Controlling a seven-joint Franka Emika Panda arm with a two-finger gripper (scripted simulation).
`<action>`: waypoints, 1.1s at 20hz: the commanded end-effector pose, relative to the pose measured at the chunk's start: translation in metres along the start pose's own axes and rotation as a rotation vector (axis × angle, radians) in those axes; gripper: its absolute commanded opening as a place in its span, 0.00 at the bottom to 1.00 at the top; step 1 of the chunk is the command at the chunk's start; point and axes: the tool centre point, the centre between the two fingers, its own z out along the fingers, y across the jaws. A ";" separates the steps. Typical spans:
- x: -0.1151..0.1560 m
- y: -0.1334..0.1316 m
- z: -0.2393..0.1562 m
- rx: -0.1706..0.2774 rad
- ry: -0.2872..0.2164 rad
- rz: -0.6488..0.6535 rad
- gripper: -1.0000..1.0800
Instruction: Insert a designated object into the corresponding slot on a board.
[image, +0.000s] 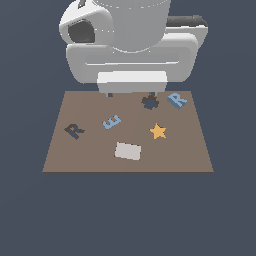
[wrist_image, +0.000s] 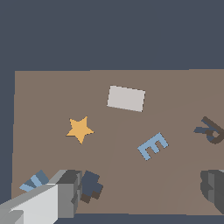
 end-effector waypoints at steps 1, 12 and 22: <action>0.000 0.000 0.000 0.000 0.000 0.000 0.96; -0.017 -0.055 0.038 0.000 -0.011 -0.189 0.96; -0.079 -0.144 0.112 -0.001 -0.032 -0.549 0.96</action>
